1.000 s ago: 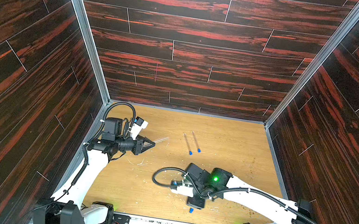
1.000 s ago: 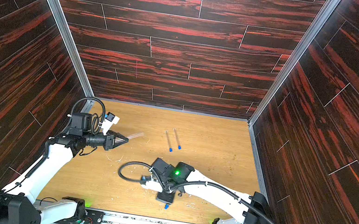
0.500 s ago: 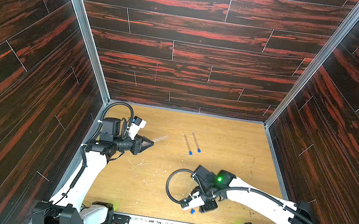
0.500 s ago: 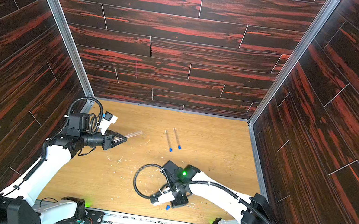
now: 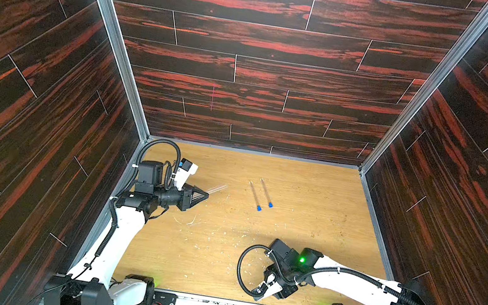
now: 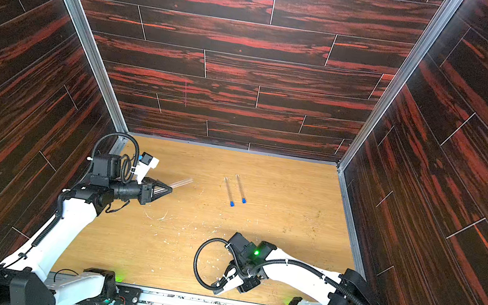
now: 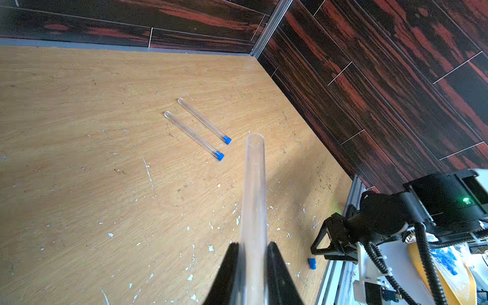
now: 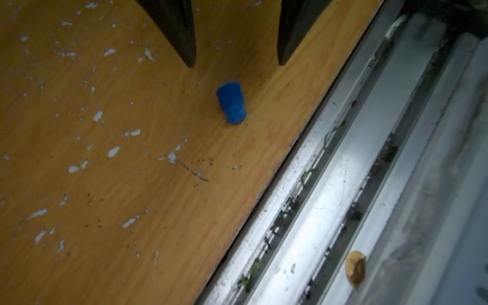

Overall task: Insert stoppers into test tubes
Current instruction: Pick up the stopper from the center of the board.

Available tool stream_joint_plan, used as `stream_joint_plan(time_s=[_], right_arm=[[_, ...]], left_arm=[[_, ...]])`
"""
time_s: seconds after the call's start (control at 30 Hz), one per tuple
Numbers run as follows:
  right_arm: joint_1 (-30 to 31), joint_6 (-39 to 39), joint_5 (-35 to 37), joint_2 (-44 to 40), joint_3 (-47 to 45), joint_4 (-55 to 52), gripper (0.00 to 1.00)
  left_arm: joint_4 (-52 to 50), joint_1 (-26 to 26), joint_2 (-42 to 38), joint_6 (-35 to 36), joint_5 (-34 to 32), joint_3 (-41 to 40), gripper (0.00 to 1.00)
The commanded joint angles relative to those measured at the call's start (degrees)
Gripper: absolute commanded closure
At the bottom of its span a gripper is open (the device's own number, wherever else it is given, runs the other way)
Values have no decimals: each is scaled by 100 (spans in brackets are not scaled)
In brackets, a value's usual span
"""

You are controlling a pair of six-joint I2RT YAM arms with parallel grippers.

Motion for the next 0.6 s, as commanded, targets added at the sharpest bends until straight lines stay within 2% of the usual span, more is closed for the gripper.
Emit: stream_joint_plan(time_s=[0.0,0.27,0.57], right_arm=[[81,-185,-134,-57,-61,236,49],[356,-198,-91,6,-224,194,55],[498,77,-50,44,-450,385,57]], left_arm=[[74,42,22,-3,91,1,96],[90,38,18,-48,108,-8,96],[173,48,31,-64,118,-57,96]])
